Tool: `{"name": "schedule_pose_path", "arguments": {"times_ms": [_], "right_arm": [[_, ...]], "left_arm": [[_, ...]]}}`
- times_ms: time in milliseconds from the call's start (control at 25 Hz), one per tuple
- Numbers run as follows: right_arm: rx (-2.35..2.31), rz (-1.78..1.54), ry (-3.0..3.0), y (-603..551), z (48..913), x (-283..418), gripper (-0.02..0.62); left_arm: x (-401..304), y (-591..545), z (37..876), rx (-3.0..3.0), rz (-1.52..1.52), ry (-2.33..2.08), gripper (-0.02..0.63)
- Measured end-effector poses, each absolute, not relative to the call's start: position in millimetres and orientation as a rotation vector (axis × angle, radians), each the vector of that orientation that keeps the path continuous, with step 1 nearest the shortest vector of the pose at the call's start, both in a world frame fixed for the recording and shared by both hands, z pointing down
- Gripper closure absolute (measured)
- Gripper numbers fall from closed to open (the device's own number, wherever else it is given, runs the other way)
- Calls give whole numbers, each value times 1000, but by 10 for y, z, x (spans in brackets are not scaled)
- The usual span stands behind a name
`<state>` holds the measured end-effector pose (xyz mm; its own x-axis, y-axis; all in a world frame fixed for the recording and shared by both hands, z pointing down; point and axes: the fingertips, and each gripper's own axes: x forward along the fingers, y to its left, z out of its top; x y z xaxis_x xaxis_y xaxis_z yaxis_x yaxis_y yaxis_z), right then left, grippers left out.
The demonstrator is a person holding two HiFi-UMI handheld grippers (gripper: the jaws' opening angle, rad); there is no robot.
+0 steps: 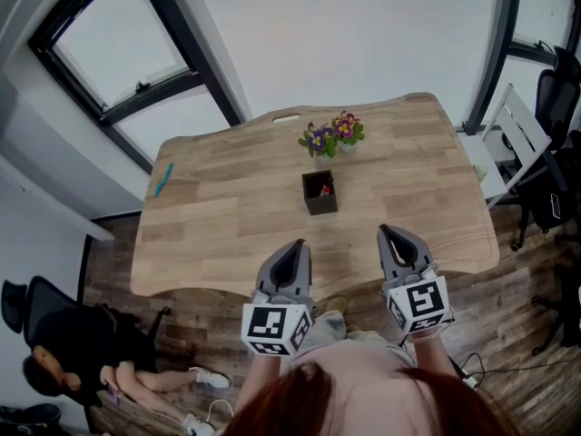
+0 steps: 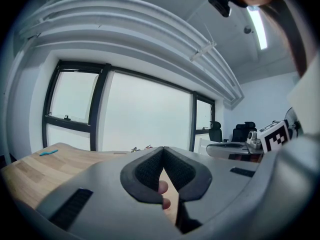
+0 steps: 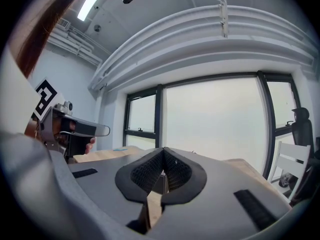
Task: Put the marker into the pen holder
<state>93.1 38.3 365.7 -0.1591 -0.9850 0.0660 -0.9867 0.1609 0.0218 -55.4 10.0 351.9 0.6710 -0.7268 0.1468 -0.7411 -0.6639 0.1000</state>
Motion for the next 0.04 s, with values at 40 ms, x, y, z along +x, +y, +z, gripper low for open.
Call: {"name": "schedule_pose_path", "arguments": {"times_ms": [40], "right_arm": [[1994, 41, -2343, 348, 3654, 924, 595]], "left_arm": [[-557, 67, 3520, 2732, 141, -1205, 604]]}}
